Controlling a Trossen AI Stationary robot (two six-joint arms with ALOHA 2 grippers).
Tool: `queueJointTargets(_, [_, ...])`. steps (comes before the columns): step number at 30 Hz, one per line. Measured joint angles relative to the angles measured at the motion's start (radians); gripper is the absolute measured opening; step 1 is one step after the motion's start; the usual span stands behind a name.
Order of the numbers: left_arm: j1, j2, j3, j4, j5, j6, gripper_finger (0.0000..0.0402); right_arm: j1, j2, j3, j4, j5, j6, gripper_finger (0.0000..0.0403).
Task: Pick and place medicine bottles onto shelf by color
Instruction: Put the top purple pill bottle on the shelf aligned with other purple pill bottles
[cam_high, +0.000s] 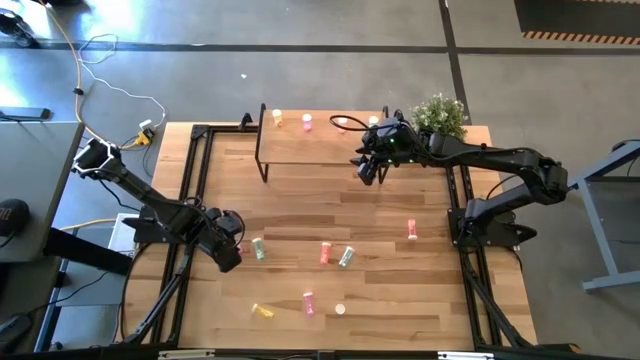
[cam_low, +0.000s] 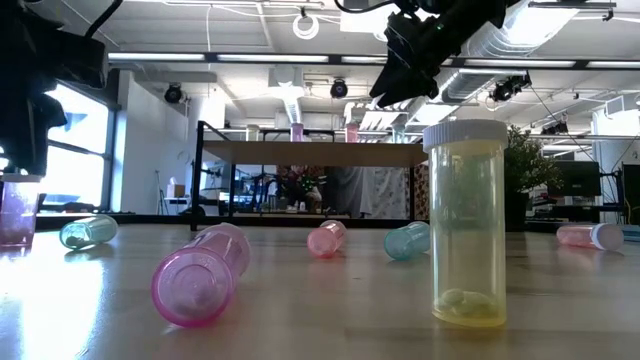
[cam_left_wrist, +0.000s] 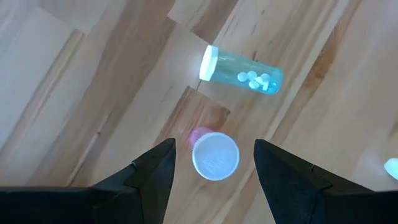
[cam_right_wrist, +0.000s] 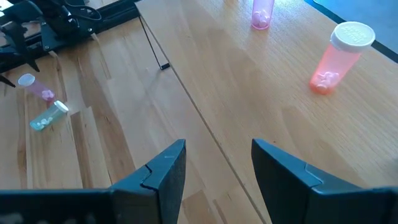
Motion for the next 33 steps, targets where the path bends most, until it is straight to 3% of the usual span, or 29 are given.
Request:
queueJointTargets(15, [0.000,0.000,-0.055,0.051,0.003,-0.030,0.0198,0.000,0.000,0.000,0.000,0.000,0.004,0.0174])
queueJointTargets(27, [0.003,0.067,-0.055,0.087,0.028,-0.023,0.0111,0.000,0.000,0.000,0.001,0.000,0.004,0.0174])
queueJointTargets(33, [0.003,0.068,-0.055,0.122,0.035,-0.026,0.0105,0.000,0.000,0.000,0.001,0.000,0.004,0.0174])
